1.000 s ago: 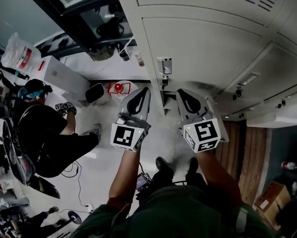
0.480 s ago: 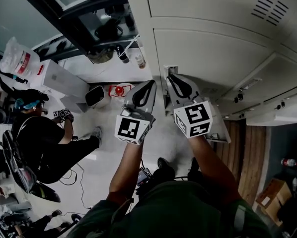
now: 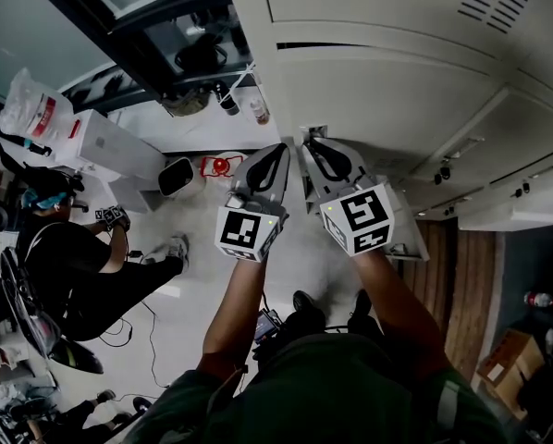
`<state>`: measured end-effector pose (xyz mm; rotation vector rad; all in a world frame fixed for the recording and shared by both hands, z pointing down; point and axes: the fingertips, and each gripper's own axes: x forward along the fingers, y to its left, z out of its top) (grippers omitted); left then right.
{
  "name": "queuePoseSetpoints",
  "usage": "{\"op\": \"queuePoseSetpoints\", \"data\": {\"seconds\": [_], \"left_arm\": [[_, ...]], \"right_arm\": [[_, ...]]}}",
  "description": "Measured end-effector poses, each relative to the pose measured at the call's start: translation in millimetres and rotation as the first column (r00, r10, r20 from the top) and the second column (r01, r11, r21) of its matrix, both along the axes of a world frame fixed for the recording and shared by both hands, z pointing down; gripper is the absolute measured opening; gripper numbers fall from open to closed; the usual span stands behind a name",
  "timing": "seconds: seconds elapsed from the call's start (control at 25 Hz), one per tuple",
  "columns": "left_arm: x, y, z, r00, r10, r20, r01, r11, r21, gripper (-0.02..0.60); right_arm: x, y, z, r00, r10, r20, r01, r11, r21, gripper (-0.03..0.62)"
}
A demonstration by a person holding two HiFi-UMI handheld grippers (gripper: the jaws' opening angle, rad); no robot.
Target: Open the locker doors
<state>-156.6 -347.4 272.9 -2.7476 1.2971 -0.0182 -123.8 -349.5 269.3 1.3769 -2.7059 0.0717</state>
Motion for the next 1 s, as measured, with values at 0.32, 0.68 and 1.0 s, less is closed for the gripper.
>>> {"op": "queuePoseSetpoints", "data": {"seconds": [0.32, 0.68, 1.0], "left_arm": [[13.2, 39.1, -1.8, 0.999, -0.021, -0.035, 0.021, 1.000, 0.005, -0.007], [38.8, 103.1, -13.8, 0.996, -0.040, -0.076, 0.041, 0.999, 0.007, -0.008], [88.3, 149.4, -21.3, 0.997, 0.023, -0.076, -0.022, 1.000, 0.015, -0.008]], "right_arm": [[5.3, 59.0, -1.5, 0.992, -0.116, 0.045, 0.117, 0.993, -0.017, 0.011], [35.9, 129.5, -0.3, 0.975, -0.212, 0.072, 0.216, 0.975, -0.050, 0.011], [83.0, 184.0, -0.8, 0.971, -0.231, 0.063, 0.236, 0.969, -0.070, 0.011]]}}
